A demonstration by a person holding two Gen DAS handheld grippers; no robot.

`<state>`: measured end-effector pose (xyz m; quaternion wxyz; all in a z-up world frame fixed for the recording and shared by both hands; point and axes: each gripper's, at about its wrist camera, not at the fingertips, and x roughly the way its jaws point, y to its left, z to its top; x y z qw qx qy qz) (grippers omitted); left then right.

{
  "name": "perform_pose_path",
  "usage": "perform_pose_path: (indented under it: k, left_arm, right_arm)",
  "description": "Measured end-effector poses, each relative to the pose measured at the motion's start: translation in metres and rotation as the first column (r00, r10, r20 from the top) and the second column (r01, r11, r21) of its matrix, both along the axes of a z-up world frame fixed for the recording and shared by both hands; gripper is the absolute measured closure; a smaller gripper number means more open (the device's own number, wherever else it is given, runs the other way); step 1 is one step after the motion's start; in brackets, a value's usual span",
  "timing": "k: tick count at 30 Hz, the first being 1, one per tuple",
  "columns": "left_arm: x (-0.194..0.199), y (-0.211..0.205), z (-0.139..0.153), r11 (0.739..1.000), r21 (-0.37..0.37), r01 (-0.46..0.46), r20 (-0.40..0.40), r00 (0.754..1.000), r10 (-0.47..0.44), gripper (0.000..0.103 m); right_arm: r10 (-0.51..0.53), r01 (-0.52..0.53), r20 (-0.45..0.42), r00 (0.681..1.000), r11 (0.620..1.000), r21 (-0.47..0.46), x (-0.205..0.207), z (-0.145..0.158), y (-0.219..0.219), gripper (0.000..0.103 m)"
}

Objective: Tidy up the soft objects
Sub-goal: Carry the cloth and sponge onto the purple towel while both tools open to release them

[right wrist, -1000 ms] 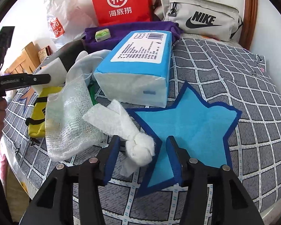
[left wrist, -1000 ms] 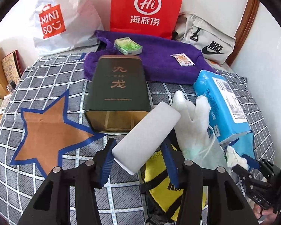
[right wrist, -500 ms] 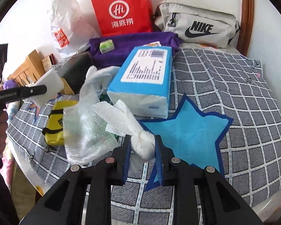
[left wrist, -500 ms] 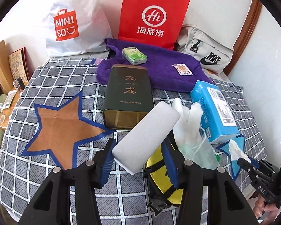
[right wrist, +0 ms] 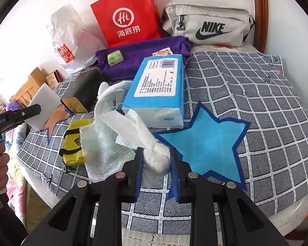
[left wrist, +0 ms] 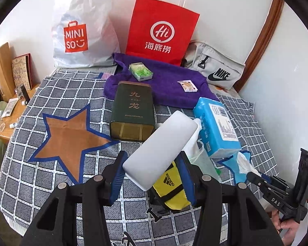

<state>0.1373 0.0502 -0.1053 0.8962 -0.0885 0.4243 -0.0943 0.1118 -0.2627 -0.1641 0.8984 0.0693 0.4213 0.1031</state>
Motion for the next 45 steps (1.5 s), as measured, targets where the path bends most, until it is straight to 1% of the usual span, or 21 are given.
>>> perform_pose_path:
  k: [4,13,18,21,25,29,33,40,45]
  left_arm:
    - [-0.006,0.003,0.008,0.999,-0.036,0.001,0.017,1.000,0.000,0.055]
    - [-0.006,-0.003,0.018,1.000,0.009,-0.009,0.015,1.000,0.008,0.055]
    - [0.002,-0.009,0.028,1.000,0.023,-0.008,0.027,1.000,0.007,0.055]
    - [0.011,-0.013,0.033,0.999,0.042,0.000,0.033,0.999,-0.001,0.055]
    - [0.029,-0.012,0.034,1.000,0.026,-0.006,0.023,1.000,0.005,0.055]
    - [0.055,-0.010,0.034,1.000,0.020,-0.008,0.014,1.000,0.007,0.055]
    - [0.087,-0.008,0.034,1.000,0.015,-0.023,0.006,1.000,0.023,0.055]
    - [0.133,-0.007,0.027,0.998,0.034,-0.046,-0.026,0.999,0.047,0.055]
    - [0.162,-0.004,0.027,0.997,0.061,-0.055,-0.029,0.998,0.057,0.055]
  right_arm:
    - [0.009,-0.008,0.035,0.999,1.000,-0.016,-0.007,0.012,0.000,0.078]
    - [0.038,-0.033,0.120,0.992,0.999,-0.039,-0.013,0.042,0.000,0.079]
    - [0.049,-0.043,0.152,0.987,0.998,-0.042,-0.009,0.055,-0.001,0.078]
    - [0.047,-0.042,0.152,0.987,0.998,-0.041,0.000,0.059,0.000,0.078]
    - [0.040,-0.033,0.160,0.986,0.998,-0.044,0.021,0.063,0.001,0.078]
    - [0.038,-0.032,0.159,0.986,0.999,-0.040,0.049,0.070,0.001,0.078]
    - [0.046,-0.037,0.173,0.984,0.998,-0.058,0.078,0.081,0.004,0.078]
    - [0.045,-0.036,0.184,0.982,0.998,-0.055,0.129,0.088,0.006,0.079]
    - [0.055,-0.047,0.166,0.985,0.998,-0.048,0.166,0.086,0.006,0.079]
